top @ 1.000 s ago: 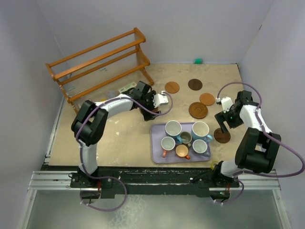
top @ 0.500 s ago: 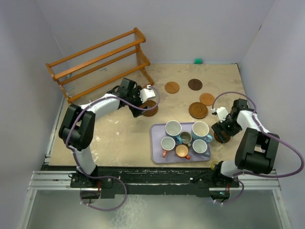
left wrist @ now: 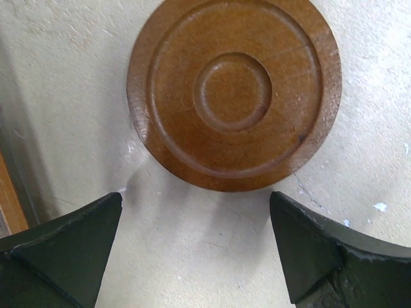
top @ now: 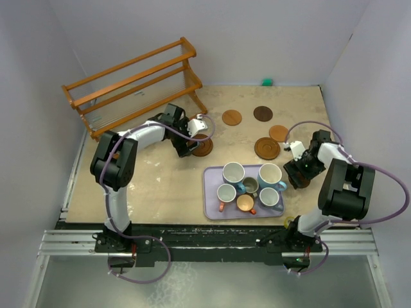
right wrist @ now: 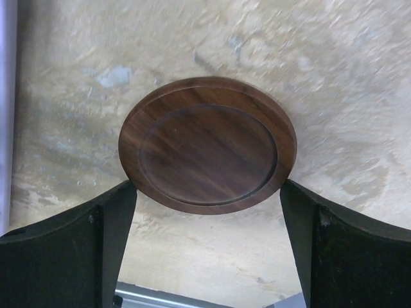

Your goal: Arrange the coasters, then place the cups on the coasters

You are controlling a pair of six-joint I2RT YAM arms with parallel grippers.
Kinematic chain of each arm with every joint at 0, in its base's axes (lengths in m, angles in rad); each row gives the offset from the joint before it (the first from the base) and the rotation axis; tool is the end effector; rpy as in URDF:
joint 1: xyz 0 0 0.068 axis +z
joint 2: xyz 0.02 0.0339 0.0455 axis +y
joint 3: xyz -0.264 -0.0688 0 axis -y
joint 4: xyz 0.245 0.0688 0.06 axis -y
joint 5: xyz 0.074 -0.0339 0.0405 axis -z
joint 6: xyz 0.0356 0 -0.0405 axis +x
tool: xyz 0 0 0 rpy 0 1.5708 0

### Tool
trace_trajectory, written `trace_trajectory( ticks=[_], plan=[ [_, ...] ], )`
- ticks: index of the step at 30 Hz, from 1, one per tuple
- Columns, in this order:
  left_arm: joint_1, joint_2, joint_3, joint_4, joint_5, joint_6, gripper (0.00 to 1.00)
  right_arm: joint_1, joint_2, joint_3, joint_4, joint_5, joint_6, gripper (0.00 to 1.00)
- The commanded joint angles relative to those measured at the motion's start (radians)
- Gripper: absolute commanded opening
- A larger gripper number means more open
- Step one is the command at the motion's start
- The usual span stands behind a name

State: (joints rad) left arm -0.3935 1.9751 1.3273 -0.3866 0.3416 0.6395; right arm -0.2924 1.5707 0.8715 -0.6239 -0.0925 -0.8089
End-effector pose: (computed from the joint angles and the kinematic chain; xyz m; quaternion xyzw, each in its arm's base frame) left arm 0.3744 -0.1684 0.1638 0.5084 0.8040 -0.1306 0.2793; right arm 0.2623 -0.0755 0.1596 -0.2587 0.9569 -0.0255 0.1292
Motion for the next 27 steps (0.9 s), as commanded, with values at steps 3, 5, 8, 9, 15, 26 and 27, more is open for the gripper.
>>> trace_trajectory(
  ticks=[3, 5, 8, 9, 15, 26, 27],
  plan=[
    [0.005, 0.058, 0.084, -0.025, 0.044, 0.01, 0.92, 0.029, 0.068, 0.11, 0.021, -0.088, 0.034, 0.91],
    [0.002, 0.078, 0.103, -0.034, 0.055, 0.004, 0.91, 0.048, 0.093, 0.122, 0.02, -0.099, 0.046, 0.91],
    [-0.009, 0.106, 0.137, -0.049, 0.062, 0.001, 0.89, 0.088, 0.127, 0.18, 0.026, -0.092, 0.062, 0.89],
    [-0.014, 0.113, 0.142, -0.049, 0.063, 0.0, 0.88, 0.099, 0.138, 0.192, 0.03, -0.087, 0.069, 0.89],
    [-0.065, 0.149, 0.176, -0.037, 0.06, -0.01, 0.87, 0.131, 0.185, 0.281, 0.023, -0.081, 0.099, 0.87],
    [-0.154, 0.258, 0.331, -0.044, 0.06, -0.074, 0.86, 0.133, 0.192, 0.4, -0.044, -0.068, 0.132, 0.88],
    [-0.162, 0.263, 0.345, -0.046, 0.06, -0.081, 0.85, 0.133, 0.183, 0.402, -0.049, -0.068, 0.133, 0.88]
  ],
)
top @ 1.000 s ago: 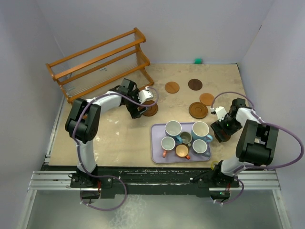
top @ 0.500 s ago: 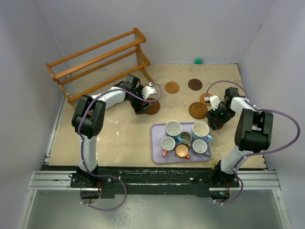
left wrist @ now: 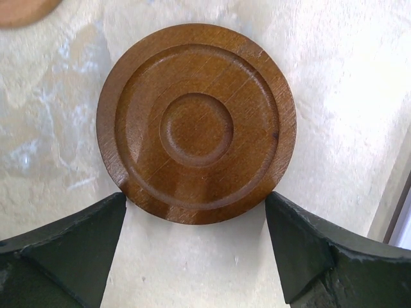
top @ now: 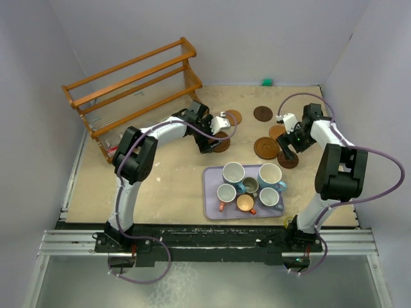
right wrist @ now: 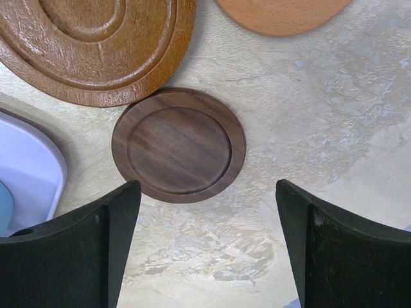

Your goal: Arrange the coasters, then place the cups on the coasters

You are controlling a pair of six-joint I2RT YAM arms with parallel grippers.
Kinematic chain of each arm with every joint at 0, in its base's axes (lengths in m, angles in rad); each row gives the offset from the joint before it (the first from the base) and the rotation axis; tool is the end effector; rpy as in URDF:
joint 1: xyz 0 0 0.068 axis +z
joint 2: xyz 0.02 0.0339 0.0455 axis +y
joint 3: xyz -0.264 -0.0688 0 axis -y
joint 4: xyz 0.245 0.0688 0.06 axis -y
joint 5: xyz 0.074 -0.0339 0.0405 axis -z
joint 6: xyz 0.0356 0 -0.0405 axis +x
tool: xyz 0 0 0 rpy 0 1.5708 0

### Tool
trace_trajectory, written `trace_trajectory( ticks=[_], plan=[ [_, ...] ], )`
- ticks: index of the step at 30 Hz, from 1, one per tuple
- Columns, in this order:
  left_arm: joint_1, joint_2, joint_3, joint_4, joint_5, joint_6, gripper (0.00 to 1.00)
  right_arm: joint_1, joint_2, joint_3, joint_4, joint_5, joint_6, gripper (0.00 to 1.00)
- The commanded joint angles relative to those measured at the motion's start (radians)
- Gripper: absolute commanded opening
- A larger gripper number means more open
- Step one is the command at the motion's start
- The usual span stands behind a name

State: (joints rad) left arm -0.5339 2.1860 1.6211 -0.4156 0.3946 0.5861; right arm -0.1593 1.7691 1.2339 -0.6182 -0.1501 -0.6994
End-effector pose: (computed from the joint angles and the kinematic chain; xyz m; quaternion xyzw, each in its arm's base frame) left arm 0.3984 -0.2514 0.1598 0.5467 0.7646 -0.1800 0.2900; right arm 0.3539 -0.0515 0.1992 -0.2752 0.9360 -0.0193 0.2184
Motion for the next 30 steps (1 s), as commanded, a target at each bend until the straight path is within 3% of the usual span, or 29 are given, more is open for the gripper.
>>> trace_trajectory(
  ticks=[1, 9, 20, 30],
  plan=[
    [-0.027, 0.059, 0.065, -0.018, 0.006, -0.036, 0.85, 0.0, -0.028, 0.041, -0.058, -0.013, 0.027, 0.88],
    [-0.037, 0.003, 0.087, 0.018, 0.063, -0.079, 0.87, 0.041, -0.105, 0.102, -0.093, -0.083, 0.111, 0.89],
    [0.018, -0.341, -0.144, 0.129, 0.028, -0.031, 0.93, 0.176, -0.062, 0.218, -0.048, -0.067, 0.216, 0.89],
    [0.108, -0.688, -0.431, 0.155, -0.111, -0.044, 0.94, 0.337, 0.07, 0.392, -0.005, -0.036, 0.348, 0.89]
  ],
)
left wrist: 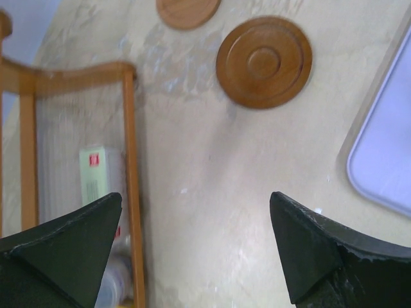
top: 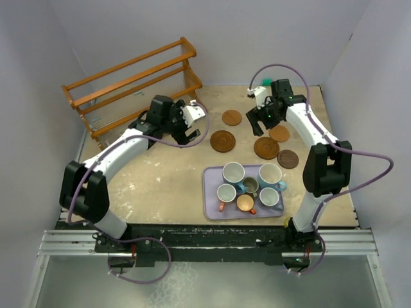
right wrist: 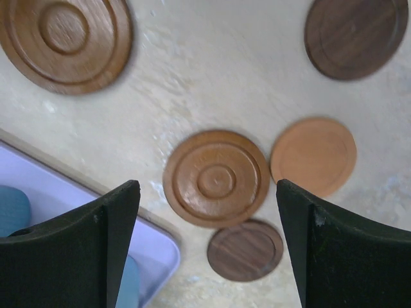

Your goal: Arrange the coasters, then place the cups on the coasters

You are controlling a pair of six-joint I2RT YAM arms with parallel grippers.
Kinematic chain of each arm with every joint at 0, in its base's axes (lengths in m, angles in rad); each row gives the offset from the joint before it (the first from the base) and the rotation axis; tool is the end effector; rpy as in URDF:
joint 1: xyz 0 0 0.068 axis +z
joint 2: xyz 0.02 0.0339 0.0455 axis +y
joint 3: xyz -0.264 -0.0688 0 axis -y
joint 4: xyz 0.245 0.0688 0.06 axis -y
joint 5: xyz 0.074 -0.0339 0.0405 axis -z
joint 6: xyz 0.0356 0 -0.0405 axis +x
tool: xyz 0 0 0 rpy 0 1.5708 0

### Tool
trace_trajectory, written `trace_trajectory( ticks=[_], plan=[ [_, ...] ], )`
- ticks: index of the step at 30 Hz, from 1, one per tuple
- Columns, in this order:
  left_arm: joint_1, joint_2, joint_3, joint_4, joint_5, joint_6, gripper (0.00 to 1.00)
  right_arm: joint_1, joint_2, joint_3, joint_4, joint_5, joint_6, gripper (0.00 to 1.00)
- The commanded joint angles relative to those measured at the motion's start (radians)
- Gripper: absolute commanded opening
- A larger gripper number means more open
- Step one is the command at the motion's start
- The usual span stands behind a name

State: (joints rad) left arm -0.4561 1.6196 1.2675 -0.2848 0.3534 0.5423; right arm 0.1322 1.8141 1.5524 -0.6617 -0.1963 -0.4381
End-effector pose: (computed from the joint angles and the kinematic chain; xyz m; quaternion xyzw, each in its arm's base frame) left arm 0.3266 -0.1740 0.2851 0.4903 0.7339 -0.1377 0.4495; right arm 0.3971 0.0598 0.2774 -0.2953 0.8966 0.0436 0.3270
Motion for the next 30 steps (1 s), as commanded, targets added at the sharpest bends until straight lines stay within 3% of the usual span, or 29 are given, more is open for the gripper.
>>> trace_trajectory(
  ticks=[1, 9, 17, 25, 30],
  plan=[
    [0.036, -0.153, -0.1, 0.024, -0.091, -0.003, 0.94, 0.056, 0.037, 0.088, 0.048, 0.011, 0.105, 0.89],
    [0.087, -0.331, -0.227, -0.011, -0.236, -0.033, 0.95, 0.12, 0.165, 0.235, 0.111, 0.021, 0.267, 0.89],
    [0.114, -0.394, -0.288, -0.03, -0.259, -0.038, 0.95, 0.145, 0.325, 0.405, 0.117, 0.072, 0.371, 0.89],
    [0.115, -0.399, -0.308, -0.025, -0.25, -0.033, 0.95, 0.257, 0.364, 0.395, 0.116, 0.233, 0.26, 0.9],
    [0.114, -0.43, -0.325, -0.023, -0.254, -0.032, 0.95, 0.293, 0.364, 0.345, 0.094, 0.255, 0.217, 0.9]
  ],
)
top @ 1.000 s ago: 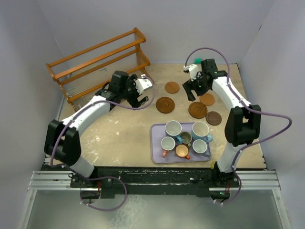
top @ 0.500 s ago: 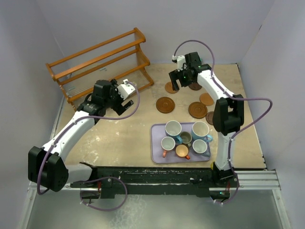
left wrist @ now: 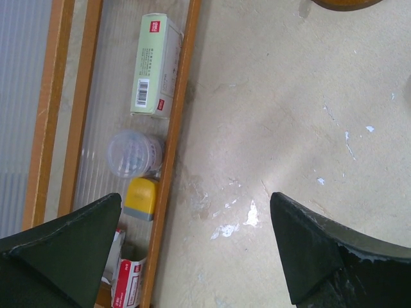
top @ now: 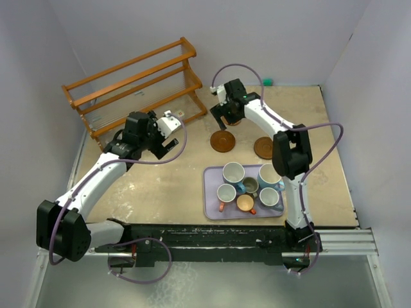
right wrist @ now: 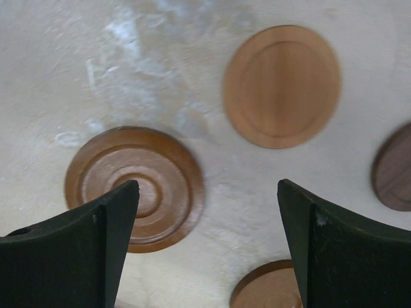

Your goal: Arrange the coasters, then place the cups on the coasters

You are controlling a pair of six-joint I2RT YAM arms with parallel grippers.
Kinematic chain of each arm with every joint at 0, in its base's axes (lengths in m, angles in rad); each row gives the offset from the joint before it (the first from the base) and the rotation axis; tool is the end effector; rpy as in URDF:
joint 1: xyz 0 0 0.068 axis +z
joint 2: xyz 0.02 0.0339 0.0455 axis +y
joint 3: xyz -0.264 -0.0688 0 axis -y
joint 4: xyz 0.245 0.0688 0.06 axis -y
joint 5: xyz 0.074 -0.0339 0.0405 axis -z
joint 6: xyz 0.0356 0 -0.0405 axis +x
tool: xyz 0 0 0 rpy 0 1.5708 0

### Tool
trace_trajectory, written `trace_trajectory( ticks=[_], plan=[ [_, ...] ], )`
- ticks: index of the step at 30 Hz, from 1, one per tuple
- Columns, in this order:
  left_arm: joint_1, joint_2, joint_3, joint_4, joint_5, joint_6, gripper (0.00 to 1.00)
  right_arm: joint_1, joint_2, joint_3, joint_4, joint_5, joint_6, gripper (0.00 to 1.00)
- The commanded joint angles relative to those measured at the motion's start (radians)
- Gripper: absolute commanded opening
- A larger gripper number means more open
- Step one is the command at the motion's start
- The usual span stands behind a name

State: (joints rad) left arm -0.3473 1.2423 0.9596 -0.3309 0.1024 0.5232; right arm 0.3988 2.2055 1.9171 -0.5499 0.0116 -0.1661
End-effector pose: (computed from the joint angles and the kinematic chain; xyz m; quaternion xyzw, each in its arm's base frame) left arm 0.2586 -0.0975 0.2897 0.3951 0.7939 -0.0049 0.4621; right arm 0.4626 0.1945 0.2324 -0.2582 0.8972 0.0362 0.3563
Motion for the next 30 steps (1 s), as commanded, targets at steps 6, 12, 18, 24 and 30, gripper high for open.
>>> trace_trajectory(
  ticks=[6, 12, 18, 24, 30],
  plan=[
    [0.006, -0.094, -0.054, 0.047, -0.004, 0.001, 0.95, 0.024, -0.007, -0.018, -0.043, 0.02, -0.082, 0.91],
    [0.006, -0.095, -0.07, 0.075, -0.003, 0.006, 0.95, 0.025, 0.035, 0.027, -0.015, 0.028, -0.103, 0.91],
    [0.006, -0.096, -0.088, 0.096, -0.007, 0.009, 0.95, 0.022, 0.105, 0.132, -0.007, 0.074, -0.052, 0.91],
    [0.006, -0.097, -0.091, 0.099, -0.006, 0.011, 0.94, 0.0, 0.177, 0.262, -0.023, 0.064, 0.03, 0.91],
    [0.005, -0.099, -0.093, 0.098, -0.007, 0.017, 0.94, -0.016, 0.259, 0.389, -0.031, 0.055, 0.083, 0.91]
  ],
)
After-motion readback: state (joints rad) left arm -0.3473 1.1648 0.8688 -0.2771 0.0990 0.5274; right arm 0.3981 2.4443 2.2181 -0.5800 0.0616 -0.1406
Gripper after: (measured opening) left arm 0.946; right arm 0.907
